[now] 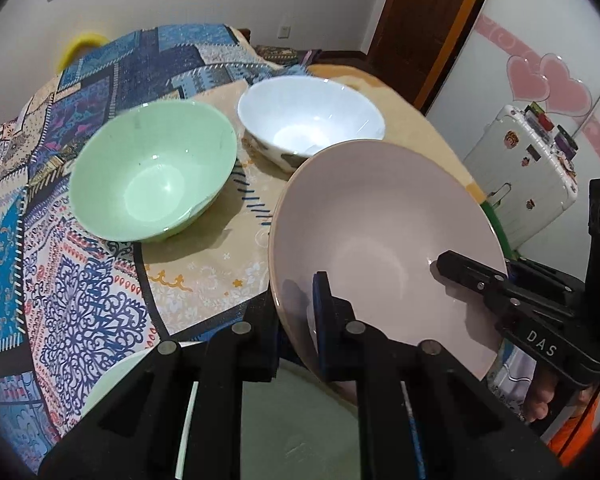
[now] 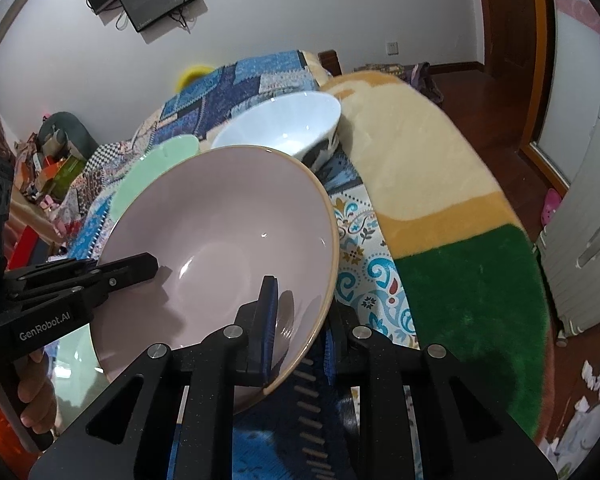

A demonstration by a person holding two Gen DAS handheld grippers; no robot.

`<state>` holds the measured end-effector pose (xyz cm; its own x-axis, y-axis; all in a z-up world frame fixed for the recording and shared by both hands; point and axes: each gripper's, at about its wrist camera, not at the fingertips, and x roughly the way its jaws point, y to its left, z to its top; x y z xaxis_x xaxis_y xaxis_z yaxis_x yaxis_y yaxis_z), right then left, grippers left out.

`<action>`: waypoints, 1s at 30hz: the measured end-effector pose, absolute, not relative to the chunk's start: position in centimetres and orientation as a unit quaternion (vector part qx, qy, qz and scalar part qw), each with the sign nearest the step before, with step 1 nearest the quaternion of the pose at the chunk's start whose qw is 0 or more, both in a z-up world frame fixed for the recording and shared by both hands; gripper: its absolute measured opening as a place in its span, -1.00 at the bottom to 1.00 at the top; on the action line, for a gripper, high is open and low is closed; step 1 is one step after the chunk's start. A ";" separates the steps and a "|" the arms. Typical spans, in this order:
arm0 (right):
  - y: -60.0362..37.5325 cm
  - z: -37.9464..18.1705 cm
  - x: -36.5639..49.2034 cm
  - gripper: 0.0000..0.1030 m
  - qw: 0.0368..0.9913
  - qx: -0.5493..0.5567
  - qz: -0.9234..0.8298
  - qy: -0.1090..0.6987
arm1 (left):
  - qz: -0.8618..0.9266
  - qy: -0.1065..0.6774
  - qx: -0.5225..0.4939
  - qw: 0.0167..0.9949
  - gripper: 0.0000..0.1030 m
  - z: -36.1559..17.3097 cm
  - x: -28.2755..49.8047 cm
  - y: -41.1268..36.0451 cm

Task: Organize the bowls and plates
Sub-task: 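Lift and carry the pink bowl with both tools toward the plate stack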

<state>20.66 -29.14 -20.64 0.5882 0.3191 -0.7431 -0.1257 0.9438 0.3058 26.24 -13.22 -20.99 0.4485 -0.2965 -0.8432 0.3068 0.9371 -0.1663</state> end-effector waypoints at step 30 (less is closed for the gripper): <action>-20.6 -15.3 16.7 -0.66 0.905 0.070 0.173 0.382 | -0.141 0.428 -0.023 0.892 -0.74 -13.4 17.0 -4.2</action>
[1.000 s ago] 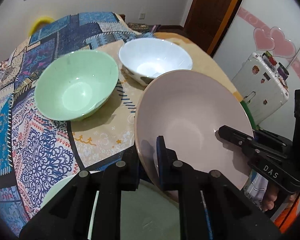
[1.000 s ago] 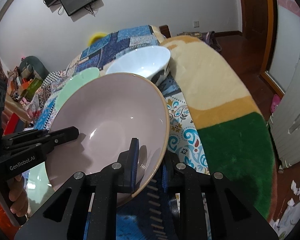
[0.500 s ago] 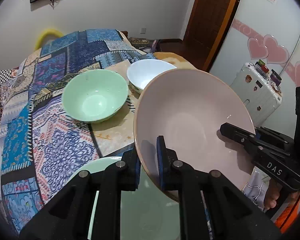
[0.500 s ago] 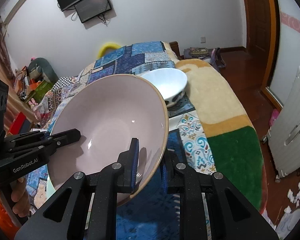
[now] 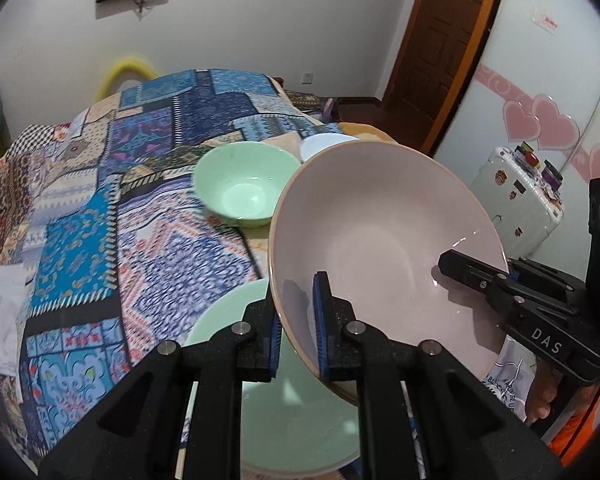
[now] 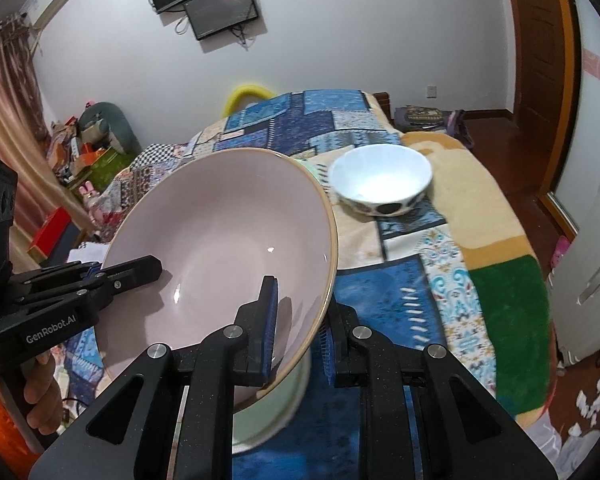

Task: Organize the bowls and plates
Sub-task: 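Lift and carry the pink bowl with both tools toward the plate stack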

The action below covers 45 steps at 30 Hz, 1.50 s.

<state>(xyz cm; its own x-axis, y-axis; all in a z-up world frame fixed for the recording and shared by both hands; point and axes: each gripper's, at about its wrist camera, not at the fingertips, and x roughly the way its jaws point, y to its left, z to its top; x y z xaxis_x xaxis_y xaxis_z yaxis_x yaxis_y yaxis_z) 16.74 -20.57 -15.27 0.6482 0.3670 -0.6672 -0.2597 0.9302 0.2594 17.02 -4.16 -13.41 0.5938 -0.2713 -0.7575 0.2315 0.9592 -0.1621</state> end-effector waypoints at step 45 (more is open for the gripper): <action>0.7 -21.0 15.9 -0.64 0.829 -0.030 0.314 0.461 | 0.020 0.462 -0.113 0.879 -0.74 -19.6 8.8 18.6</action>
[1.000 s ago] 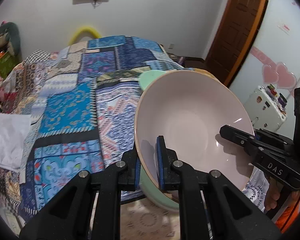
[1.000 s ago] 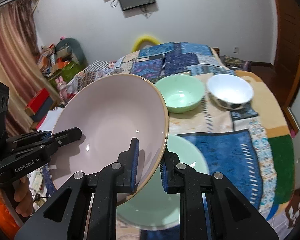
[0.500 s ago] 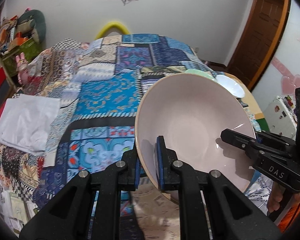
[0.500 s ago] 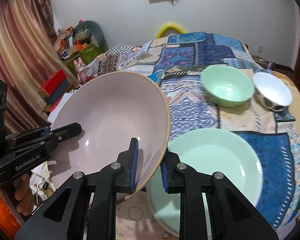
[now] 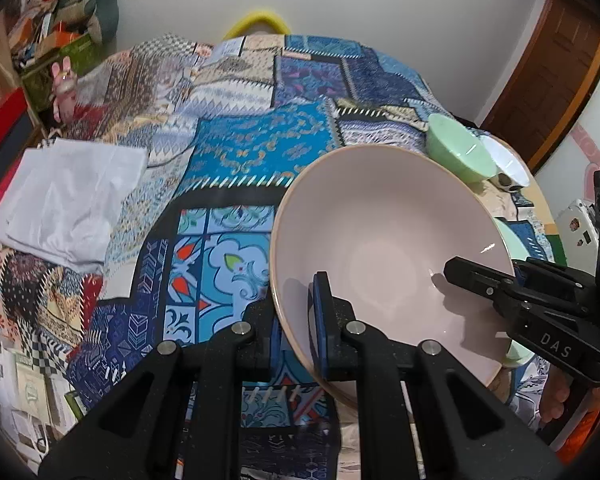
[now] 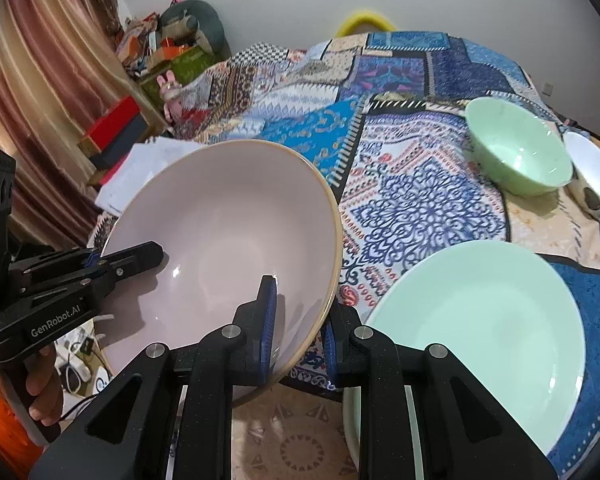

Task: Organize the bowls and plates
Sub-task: 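Lift and carry the pink bowl with both tools toward the plate stack, then lower the pink bowl onto the plate stack and open both tools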

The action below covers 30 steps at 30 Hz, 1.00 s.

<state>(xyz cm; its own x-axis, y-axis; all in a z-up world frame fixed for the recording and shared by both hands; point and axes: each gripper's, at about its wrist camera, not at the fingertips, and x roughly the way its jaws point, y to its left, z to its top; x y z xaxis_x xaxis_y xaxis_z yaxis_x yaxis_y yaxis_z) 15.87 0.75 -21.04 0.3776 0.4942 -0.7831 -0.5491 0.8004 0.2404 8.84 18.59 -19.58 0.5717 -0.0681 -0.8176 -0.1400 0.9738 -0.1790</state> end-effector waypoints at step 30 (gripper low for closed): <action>3.2 -24.4 16.3 -0.53 0.804 -0.078 0.311 0.501 | 0.042 0.504 -0.121 0.854 -0.73 -24.4 9.5 20.3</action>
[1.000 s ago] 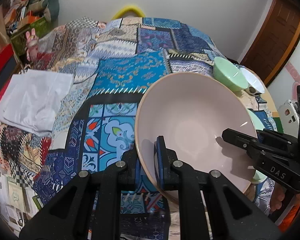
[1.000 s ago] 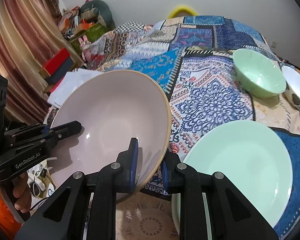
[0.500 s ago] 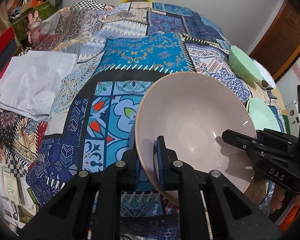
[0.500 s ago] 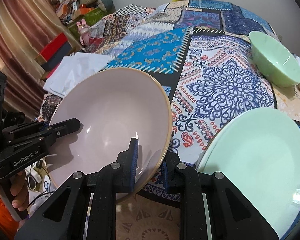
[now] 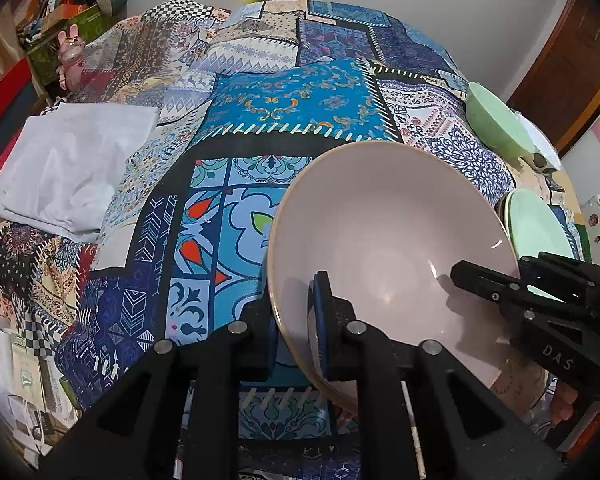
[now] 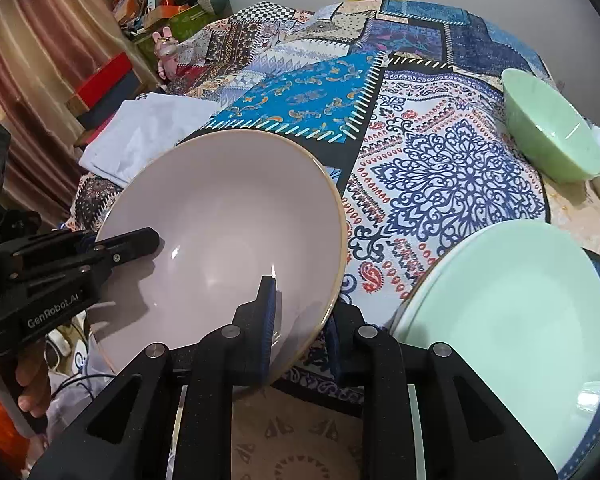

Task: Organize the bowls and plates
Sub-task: 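Lower the pink bowl onto the plate stack and open both tools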

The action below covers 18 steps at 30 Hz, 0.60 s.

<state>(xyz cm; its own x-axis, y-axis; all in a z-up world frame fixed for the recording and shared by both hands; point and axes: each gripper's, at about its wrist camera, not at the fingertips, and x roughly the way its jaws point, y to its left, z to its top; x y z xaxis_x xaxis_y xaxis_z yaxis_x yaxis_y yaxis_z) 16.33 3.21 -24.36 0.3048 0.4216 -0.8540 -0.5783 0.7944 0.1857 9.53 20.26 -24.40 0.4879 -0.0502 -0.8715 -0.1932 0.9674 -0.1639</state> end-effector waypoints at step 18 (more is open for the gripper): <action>-2.1 -16.6 15.8 0.26 0.858 -0.033 0.308 0.410 | 0.059 0.428 -0.084 0.898 0.15 -16.1 7.6 18.3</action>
<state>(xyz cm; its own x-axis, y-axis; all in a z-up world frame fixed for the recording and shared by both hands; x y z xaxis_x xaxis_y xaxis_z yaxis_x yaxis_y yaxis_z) 15.76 -2.13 -16.55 0.4748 0.5011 -0.7235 -0.5552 0.8084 0.1956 7.64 18.30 -16.06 0.6262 0.0339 -0.7789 -0.1785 0.9788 -0.1009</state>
